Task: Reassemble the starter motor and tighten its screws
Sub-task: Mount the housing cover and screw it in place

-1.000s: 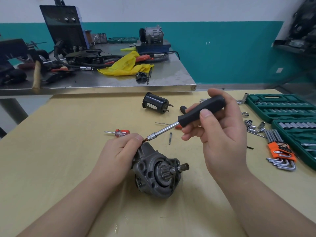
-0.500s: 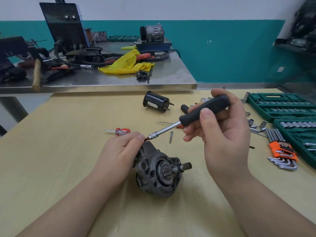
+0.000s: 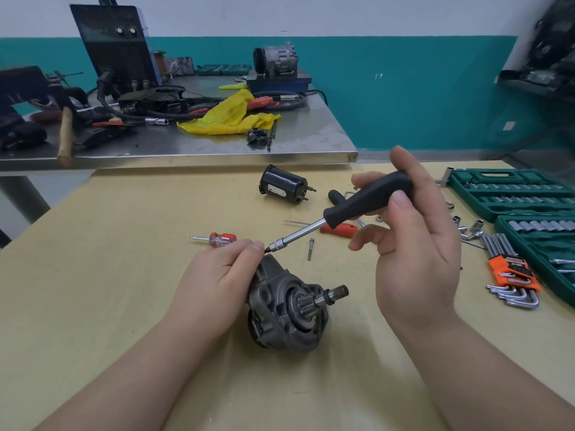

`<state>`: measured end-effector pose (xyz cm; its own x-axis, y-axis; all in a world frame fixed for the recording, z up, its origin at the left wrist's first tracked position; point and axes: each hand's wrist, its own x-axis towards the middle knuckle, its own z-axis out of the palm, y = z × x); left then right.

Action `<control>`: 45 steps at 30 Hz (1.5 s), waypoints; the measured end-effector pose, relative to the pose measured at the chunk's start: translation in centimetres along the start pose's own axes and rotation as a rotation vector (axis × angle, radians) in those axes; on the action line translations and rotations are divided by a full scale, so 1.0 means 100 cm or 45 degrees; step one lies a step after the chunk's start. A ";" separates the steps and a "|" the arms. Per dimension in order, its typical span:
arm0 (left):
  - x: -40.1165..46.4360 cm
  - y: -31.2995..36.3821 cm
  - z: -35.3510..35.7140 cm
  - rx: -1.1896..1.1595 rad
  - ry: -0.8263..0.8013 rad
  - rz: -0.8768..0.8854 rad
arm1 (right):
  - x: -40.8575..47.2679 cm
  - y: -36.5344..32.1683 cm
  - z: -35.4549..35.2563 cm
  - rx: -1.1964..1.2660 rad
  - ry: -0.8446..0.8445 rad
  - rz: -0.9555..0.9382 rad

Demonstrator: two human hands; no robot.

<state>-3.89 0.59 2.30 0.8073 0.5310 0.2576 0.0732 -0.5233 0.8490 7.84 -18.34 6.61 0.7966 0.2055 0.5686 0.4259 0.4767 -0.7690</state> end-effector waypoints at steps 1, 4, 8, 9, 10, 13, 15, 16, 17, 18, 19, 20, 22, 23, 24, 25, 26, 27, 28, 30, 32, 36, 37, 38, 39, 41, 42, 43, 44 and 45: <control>0.000 -0.001 0.000 -0.023 0.001 -0.022 | 0.000 0.000 -0.001 -0.019 -0.006 -0.015; 0.001 -0.003 0.000 -0.056 0.001 -0.045 | -0.002 -0.001 0.002 -0.068 0.016 -0.072; 0.001 -0.007 0.000 -0.066 -0.008 -0.042 | 0.000 0.000 0.007 -0.079 0.111 -0.099; 0.002 -0.007 0.000 -0.059 -0.011 -0.053 | 0.001 0.001 0.006 -0.079 0.124 -0.084; 0.002 -0.007 0.000 -0.053 -0.011 -0.065 | 0.001 0.003 0.004 -0.069 0.124 -0.055; 0.001 -0.006 0.000 -0.063 -0.012 -0.086 | 0.002 0.009 -0.003 -0.032 0.049 0.031; 0.001 -0.005 0.000 -0.053 0.005 -0.098 | 0.001 0.010 -0.003 -0.015 0.012 0.036; 0.001 -0.004 0.000 -0.052 0.014 -0.109 | 0.001 0.008 -0.001 -0.015 0.010 0.018; 0.001 -0.004 0.000 -0.050 0.018 -0.118 | 0.001 0.006 0.001 -0.019 0.017 -0.002; 0.001 -0.004 0.000 -0.042 0.019 -0.122 | 0.001 0.005 0.003 -0.025 0.032 -0.018; 0.001 -0.004 0.000 -0.031 0.019 -0.124 | 0.001 0.005 0.004 -0.031 0.050 -0.029; 0.001 -0.004 0.000 -0.027 0.016 -0.126 | 0.001 0.006 0.004 -0.038 0.062 -0.035; 0.002 -0.004 0.000 -0.059 0.000 -0.134 | 0.002 0.008 0.003 -0.048 0.060 -0.021; 0.002 -0.004 0.000 -0.088 -0.007 -0.143 | 0.002 0.009 0.001 -0.044 0.032 -0.005; 0.002 -0.004 0.000 -0.111 -0.012 -0.153 | 0.002 0.010 -0.001 -0.031 -0.010 0.013; 0.003 -0.004 0.000 -0.124 -0.018 -0.160 | 0.002 0.012 -0.002 -0.016 -0.051 0.028; 0.003 -0.004 0.000 -0.126 -0.023 -0.161 | 0.003 0.012 -0.003 -0.007 -0.080 0.036; 0.003 -0.004 0.000 -0.120 -0.024 -0.155 | 0.003 0.012 -0.003 -0.007 -0.097 0.037; 0.003 -0.004 0.000 -0.110 -0.021 -0.146 | 0.002 0.012 -0.003 -0.012 -0.104 0.031; 0.003 -0.004 0.000 -0.090 -0.016 -0.130 | 0.001 0.009 0.000 -0.016 -0.084 0.010; 0.002 -0.004 0.000 -0.075 -0.020 -0.121 | -0.001 0.007 0.003 -0.028 -0.029 -0.025; 0.002 -0.003 0.000 -0.061 -0.020 -0.122 | 0.000 0.007 0.004 -0.024 0.021 -0.022; 0.002 -0.002 -0.001 -0.056 -0.019 -0.125 | 0.000 0.009 0.002 0.007 0.009 0.003; 0.002 -0.002 -0.001 -0.052 -0.020 -0.128 | 0.000 0.011 0.000 0.041 -0.003 0.026; 0.002 -0.001 0.000 -0.051 -0.019 -0.129 | 0.000 0.011 -0.001 0.067 -0.010 0.043; 0.002 0.000 -0.001 -0.038 -0.017 -0.118 | 0.001 0.011 -0.001 0.071 0.005 0.046; 0.002 0.000 -0.001 -0.026 -0.017 -0.107 | 0.001 0.010 0.000 0.059 0.027 0.034; 0.002 0.000 -0.001 -0.015 -0.019 -0.094 | 0.001 0.008 0.002 0.050 0.055 0.019; 0.002 0.000 -0.001 -0.009 -0.021 -0.085 | 0.001 0.006 0.004 0.045 0.082 0.005; 0.001 0.000 -0.001 -0.010 -0.022 -0.081 | 0.001 0.005 0.005 0.039 0.104 -0.006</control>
<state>-3.80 0.70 2.36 0.8110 0.5515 0.1954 0.1200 -0.4836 0.8670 7.94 -17.62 6.42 0.8274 0.1336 0.5454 0.4173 0.5036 -0.7564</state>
